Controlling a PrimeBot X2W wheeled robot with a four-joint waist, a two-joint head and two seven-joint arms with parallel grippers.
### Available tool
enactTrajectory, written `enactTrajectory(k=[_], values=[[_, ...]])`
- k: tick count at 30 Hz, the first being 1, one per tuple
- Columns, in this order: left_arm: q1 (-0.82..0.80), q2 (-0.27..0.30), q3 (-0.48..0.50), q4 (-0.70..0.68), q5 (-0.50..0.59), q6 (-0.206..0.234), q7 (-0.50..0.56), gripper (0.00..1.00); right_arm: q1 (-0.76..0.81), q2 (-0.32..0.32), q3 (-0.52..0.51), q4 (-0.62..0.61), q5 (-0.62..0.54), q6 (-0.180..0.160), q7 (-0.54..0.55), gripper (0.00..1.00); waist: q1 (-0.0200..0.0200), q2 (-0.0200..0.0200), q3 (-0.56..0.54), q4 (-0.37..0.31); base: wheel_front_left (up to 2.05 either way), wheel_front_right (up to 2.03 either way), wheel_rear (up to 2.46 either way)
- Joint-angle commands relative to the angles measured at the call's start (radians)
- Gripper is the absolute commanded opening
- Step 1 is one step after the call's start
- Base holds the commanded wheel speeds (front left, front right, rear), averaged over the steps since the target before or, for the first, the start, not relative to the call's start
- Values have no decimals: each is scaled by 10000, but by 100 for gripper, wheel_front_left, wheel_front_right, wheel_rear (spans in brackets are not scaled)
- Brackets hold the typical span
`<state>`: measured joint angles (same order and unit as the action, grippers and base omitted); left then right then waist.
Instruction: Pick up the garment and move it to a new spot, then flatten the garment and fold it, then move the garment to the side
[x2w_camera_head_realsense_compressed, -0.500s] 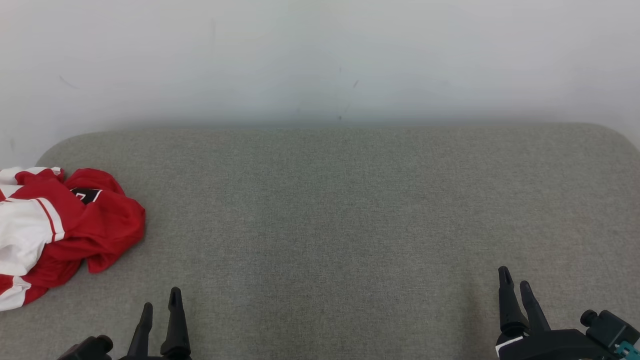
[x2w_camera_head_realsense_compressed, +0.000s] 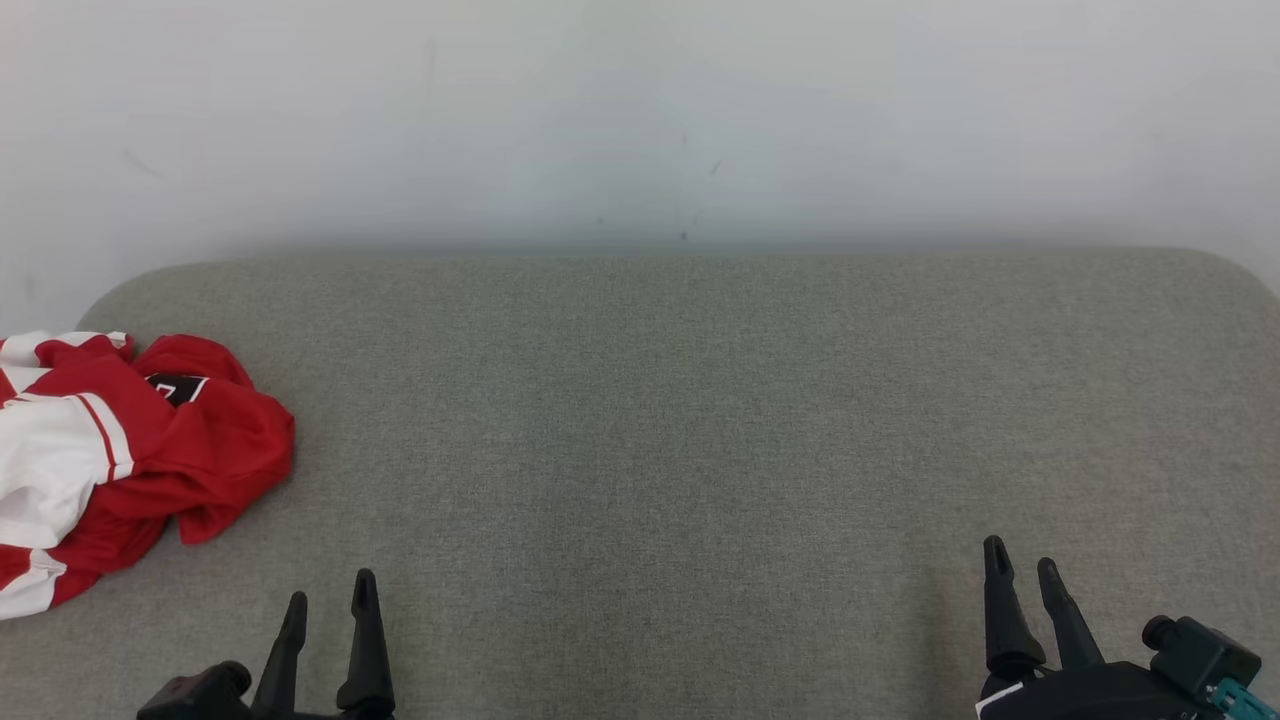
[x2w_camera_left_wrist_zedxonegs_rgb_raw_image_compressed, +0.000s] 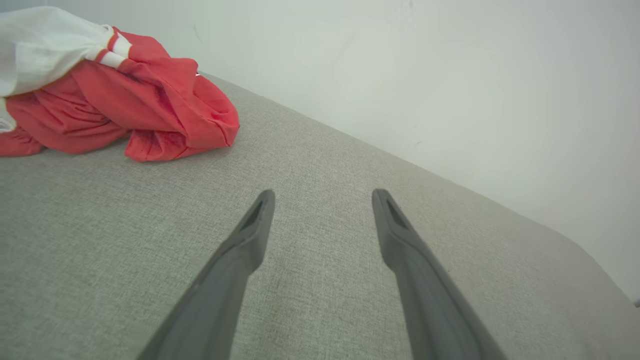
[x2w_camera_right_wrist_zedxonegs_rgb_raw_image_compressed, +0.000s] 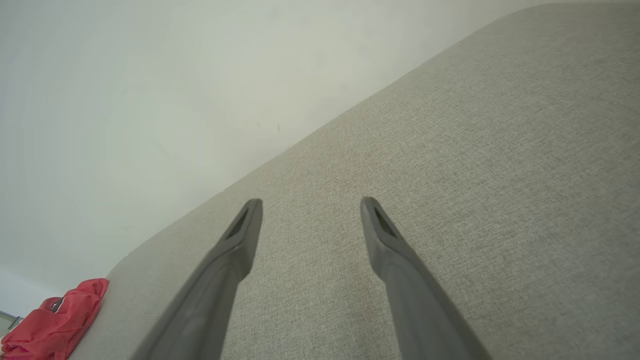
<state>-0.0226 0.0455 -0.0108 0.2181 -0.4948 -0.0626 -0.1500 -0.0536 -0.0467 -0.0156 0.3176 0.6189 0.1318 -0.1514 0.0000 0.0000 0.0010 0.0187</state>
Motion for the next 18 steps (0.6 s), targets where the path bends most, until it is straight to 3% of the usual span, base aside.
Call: enactTrajectory(k=[1,18], values=[[-16,53,-20,-73,246,-32,-102,100,-35,-41,9,-43,-242,-12,-93,100,0,0,-1,6,0,0,0],[82,58,-153,-18,1711,107,-501,100,3,-46,-28,66,-2794,-15,-486,100,0,0,-27,65,0,0,0]])
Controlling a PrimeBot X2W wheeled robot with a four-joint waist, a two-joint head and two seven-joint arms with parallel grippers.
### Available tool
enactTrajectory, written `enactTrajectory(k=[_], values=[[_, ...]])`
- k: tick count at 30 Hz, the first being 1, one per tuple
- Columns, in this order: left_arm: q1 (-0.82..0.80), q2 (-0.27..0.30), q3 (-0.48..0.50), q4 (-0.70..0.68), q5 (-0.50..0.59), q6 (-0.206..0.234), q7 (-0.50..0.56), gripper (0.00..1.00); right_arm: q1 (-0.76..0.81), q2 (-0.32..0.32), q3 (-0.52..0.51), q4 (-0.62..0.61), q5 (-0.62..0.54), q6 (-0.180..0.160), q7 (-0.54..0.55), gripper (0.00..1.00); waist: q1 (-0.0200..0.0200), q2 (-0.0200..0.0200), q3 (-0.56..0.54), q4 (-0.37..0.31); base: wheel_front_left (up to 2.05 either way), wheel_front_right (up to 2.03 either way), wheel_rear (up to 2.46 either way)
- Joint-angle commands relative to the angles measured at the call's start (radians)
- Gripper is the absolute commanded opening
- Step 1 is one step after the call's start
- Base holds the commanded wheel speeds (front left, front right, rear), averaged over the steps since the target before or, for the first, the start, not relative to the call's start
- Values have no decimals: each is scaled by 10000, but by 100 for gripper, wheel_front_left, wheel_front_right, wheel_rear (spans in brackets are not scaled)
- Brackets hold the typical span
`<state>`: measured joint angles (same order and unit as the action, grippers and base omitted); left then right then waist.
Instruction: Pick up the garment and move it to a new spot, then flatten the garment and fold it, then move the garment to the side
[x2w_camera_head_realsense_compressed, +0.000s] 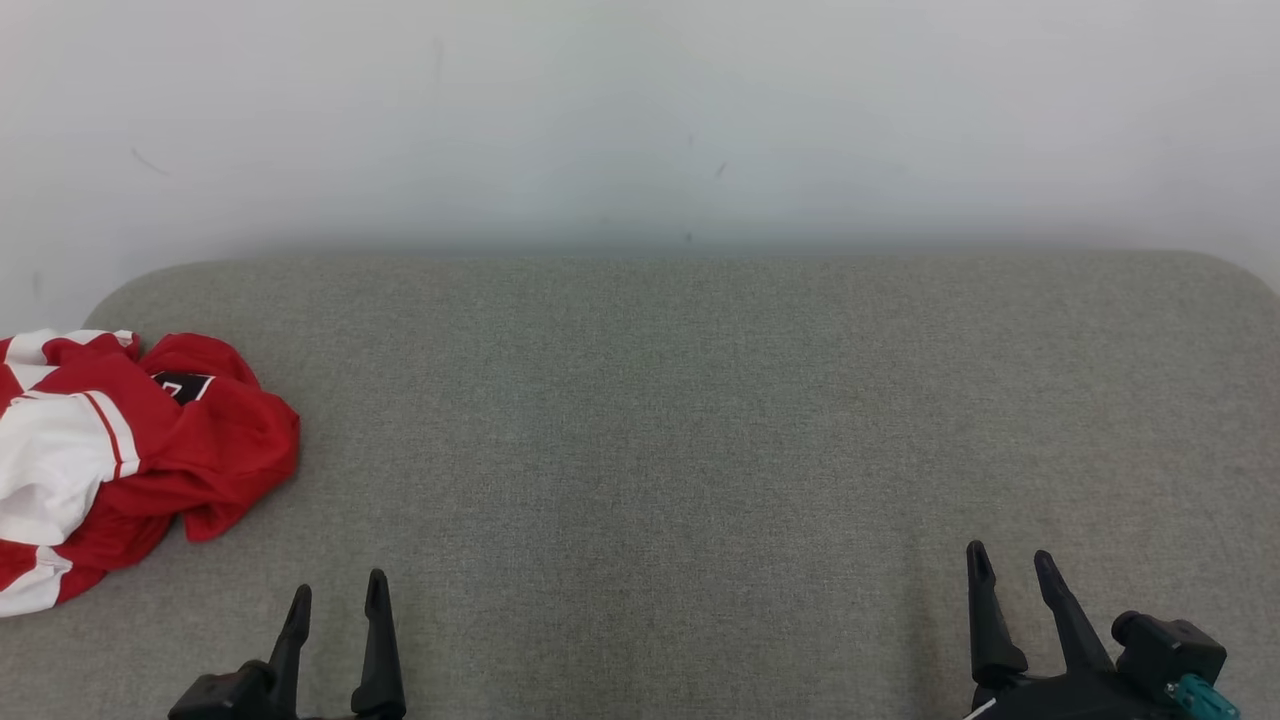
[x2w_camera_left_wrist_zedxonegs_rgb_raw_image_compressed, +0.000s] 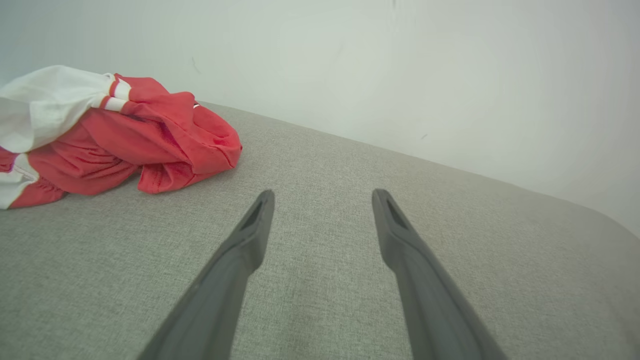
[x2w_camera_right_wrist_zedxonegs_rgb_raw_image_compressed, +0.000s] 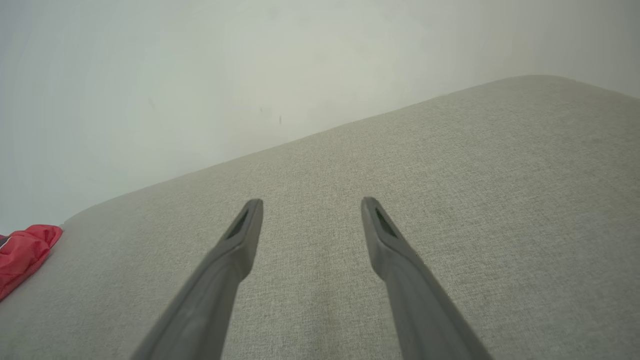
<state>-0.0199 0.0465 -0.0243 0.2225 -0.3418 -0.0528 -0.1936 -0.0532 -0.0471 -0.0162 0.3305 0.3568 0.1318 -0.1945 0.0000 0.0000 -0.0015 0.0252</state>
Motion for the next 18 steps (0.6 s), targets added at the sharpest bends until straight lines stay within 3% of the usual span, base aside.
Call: enactTrajectory(k=[1,18], values=[[70,49,-32,-78,262,32,-94,100,14,-43,-24,-71,-356,-15,-85,100,0,0,-6,0,0,0,0],[233,54,-196,-98,1307,138,-418,100,132,-43,55,65,-2213,-18,-407,100,0,0,-94,6,0,0,0]])
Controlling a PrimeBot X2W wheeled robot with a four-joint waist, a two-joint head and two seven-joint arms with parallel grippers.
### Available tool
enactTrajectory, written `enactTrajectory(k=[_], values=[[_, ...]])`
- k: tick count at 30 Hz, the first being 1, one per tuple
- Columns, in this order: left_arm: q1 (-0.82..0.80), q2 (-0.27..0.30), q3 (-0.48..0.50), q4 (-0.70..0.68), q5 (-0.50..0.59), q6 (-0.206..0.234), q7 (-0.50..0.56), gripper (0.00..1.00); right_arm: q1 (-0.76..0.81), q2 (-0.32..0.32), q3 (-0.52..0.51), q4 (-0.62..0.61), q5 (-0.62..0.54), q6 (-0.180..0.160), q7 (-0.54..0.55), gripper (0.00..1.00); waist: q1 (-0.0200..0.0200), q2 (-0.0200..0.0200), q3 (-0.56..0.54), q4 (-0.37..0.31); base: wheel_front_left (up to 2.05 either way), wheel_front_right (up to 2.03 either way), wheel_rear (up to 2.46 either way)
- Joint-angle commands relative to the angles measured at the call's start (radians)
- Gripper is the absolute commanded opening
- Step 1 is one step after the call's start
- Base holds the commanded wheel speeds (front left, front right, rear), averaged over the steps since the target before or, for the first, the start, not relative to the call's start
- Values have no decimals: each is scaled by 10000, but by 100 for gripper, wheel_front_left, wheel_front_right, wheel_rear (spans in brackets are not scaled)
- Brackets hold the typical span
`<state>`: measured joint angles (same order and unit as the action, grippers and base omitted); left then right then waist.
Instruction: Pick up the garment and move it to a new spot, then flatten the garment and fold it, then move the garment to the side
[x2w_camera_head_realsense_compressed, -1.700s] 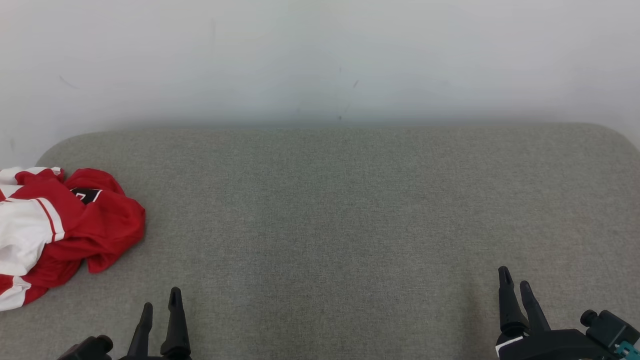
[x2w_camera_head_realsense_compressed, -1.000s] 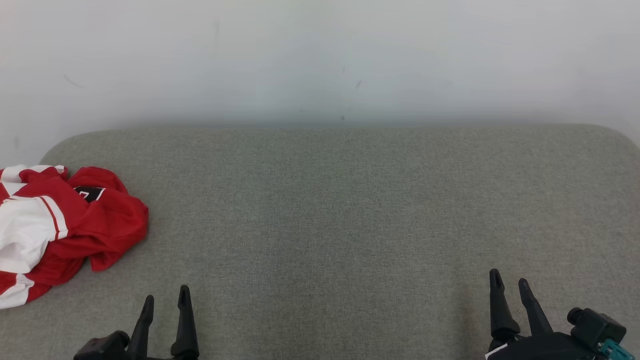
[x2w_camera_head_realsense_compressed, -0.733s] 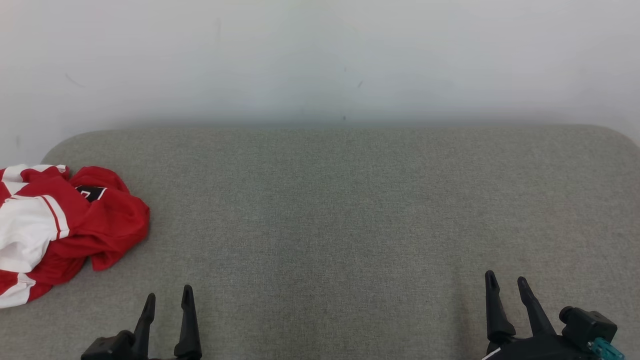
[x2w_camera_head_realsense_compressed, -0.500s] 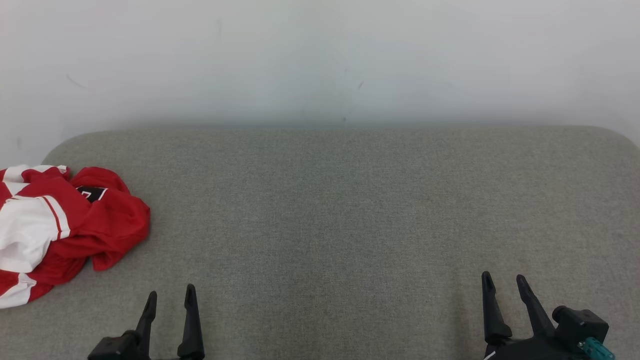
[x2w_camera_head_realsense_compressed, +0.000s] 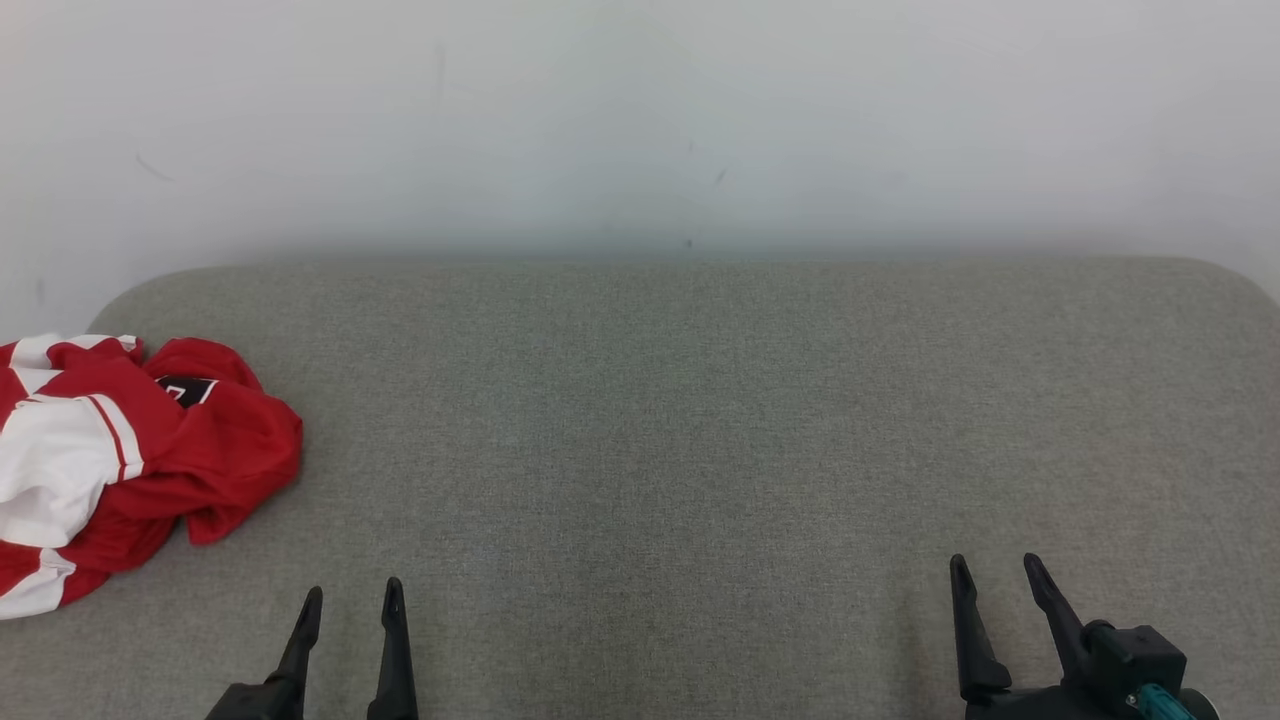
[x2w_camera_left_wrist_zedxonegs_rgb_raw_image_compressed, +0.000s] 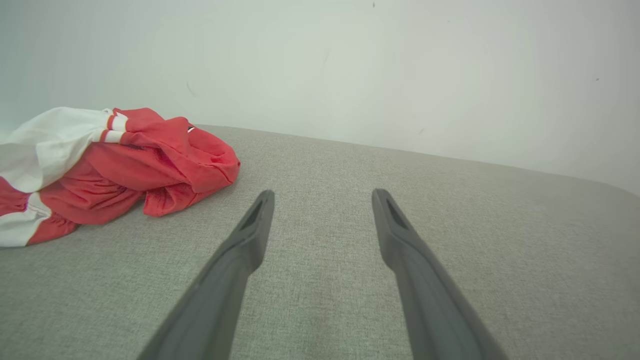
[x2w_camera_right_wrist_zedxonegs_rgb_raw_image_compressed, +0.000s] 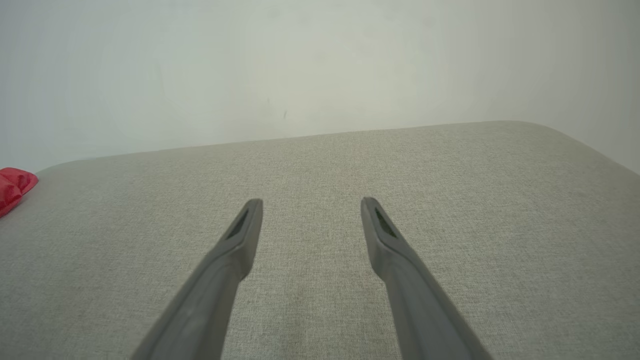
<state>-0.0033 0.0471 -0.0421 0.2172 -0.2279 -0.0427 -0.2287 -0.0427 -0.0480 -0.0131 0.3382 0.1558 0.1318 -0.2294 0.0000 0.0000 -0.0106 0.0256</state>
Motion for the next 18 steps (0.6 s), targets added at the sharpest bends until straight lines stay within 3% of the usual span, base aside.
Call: enactTrajectory(k=[1,18], values=[[76,49,-24,-30,231,41,-98,100,34,-34,36,7,-270,-18,-85,100,0,0,-9,6,0,0,0],[19,53,-75,211,1024,70,-391,100,66,-36,132,185,-1408,-21,-374,100,0,0,-58,81,0,0,0]])
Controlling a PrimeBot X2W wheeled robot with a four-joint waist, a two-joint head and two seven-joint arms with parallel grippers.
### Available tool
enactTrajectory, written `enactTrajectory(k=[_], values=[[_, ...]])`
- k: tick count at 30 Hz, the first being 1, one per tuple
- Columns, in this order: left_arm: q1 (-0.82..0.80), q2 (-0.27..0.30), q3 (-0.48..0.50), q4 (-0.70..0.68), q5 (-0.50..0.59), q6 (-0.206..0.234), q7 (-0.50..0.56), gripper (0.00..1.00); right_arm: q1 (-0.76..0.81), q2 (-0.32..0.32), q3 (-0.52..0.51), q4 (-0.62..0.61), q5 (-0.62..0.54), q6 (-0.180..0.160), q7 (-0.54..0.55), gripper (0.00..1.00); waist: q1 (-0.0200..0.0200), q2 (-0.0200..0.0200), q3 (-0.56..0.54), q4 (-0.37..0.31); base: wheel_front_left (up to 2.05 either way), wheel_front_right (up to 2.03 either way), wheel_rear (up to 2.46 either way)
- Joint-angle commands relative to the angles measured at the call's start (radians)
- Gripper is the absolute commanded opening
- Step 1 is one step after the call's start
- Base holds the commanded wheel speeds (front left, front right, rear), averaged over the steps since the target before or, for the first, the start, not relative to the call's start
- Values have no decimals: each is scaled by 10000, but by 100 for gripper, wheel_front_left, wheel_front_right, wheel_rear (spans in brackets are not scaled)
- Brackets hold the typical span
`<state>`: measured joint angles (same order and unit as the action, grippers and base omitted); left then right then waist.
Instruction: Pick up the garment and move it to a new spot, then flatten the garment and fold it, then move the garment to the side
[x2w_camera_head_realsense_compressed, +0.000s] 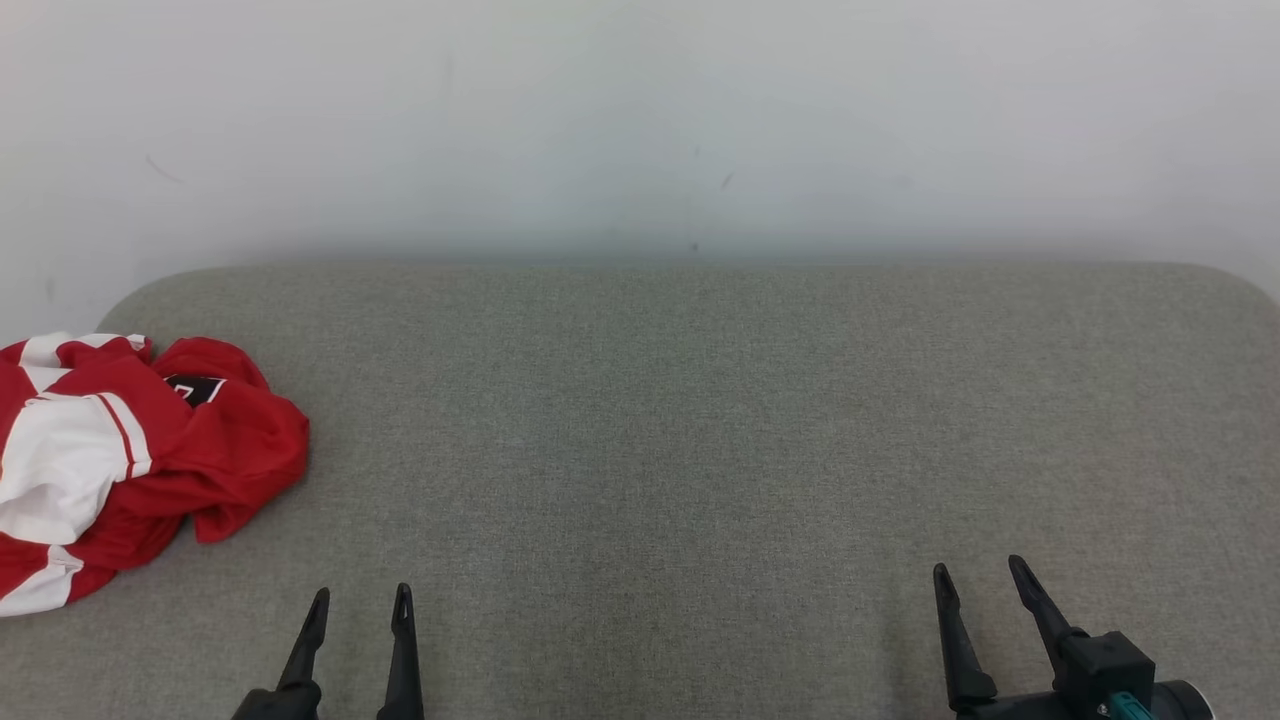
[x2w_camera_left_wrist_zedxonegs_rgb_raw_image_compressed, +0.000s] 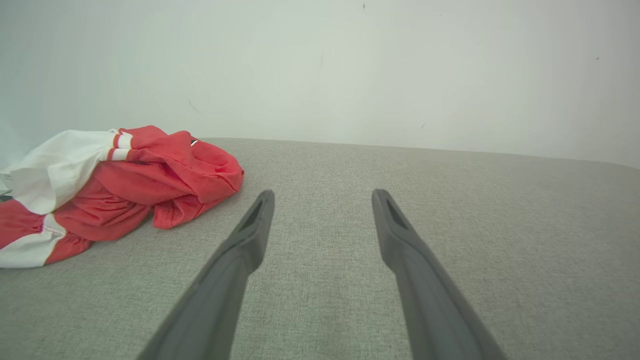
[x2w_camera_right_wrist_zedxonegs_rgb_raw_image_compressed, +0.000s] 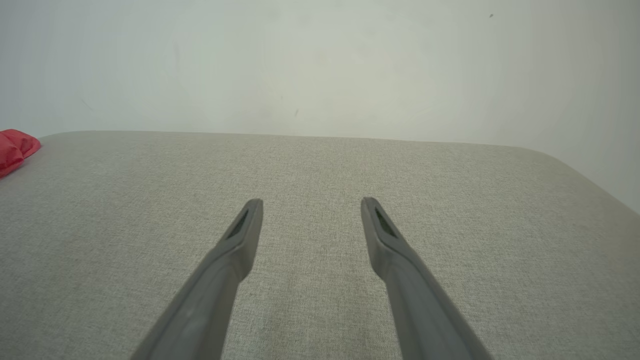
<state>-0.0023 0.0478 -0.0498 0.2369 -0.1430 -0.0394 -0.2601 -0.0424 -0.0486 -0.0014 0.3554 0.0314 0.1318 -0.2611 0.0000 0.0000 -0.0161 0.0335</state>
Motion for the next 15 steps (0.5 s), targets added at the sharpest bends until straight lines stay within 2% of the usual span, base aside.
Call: enactTrajectory(k=[1,15], values=[[14,44,18,14,136,34,-60,100,63,-30,17,18,-126,-21,-53,100,0,0,-6,2,0,0,0],[-8,42,49,9,69,9,-60,100,61,-30,-8,31,-31,-21,-38,100,0,0,29,21,0,0,0]])
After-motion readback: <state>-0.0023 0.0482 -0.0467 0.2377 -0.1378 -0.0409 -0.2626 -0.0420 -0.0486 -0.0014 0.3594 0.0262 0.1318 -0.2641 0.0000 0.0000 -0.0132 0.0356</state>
